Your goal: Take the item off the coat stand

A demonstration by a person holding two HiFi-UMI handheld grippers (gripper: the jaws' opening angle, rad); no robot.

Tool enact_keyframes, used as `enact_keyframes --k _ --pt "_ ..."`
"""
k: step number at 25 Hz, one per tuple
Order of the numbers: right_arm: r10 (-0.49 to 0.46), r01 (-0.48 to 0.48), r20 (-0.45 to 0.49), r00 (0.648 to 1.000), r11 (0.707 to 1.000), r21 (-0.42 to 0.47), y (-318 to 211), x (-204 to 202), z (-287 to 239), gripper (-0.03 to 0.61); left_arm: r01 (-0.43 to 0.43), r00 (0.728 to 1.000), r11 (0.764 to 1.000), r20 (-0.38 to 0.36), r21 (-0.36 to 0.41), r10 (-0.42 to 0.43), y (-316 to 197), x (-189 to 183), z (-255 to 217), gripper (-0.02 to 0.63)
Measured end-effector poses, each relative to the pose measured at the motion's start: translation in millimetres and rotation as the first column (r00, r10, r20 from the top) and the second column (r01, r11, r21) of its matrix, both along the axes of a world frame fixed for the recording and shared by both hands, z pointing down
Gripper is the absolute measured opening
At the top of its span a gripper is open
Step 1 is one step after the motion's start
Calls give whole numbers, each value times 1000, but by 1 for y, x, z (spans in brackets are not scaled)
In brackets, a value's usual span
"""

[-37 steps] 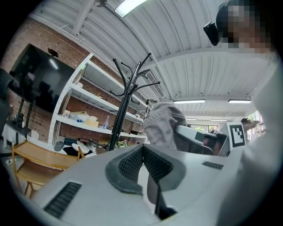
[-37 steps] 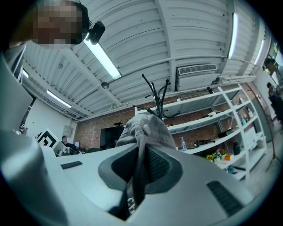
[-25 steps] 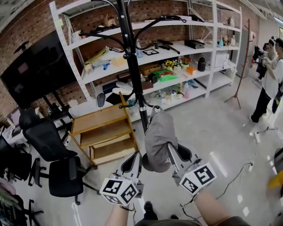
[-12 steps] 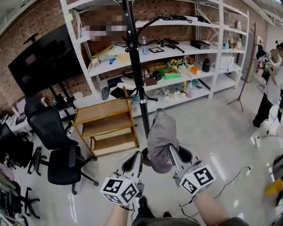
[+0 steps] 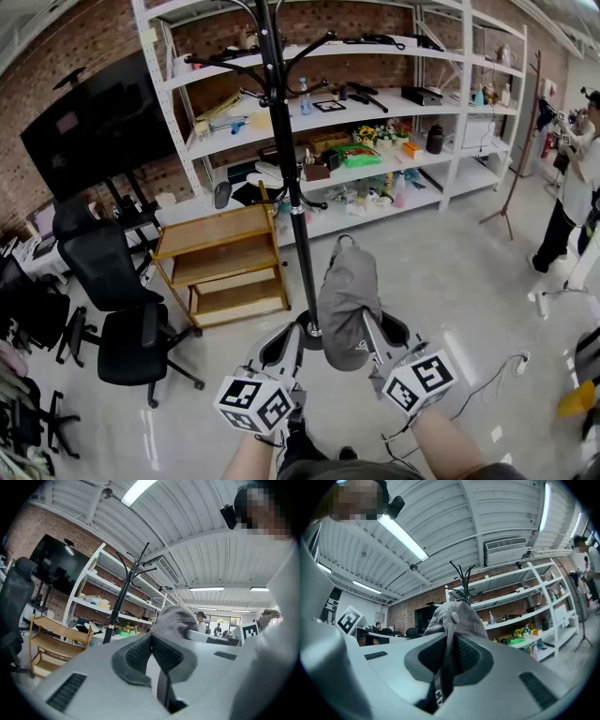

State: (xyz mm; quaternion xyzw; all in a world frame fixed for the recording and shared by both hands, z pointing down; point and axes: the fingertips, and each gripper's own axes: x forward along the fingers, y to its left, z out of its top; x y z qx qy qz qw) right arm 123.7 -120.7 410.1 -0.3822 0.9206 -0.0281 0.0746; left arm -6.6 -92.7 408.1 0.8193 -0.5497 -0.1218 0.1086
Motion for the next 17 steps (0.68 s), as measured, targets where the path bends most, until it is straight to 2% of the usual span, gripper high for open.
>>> enact_keyframes --k 17 --pt "-16 16 -15 1000 1000 -26 -5 -1 14 31 -12 1000 1000 -6 -13 12 -1 0 4 8"
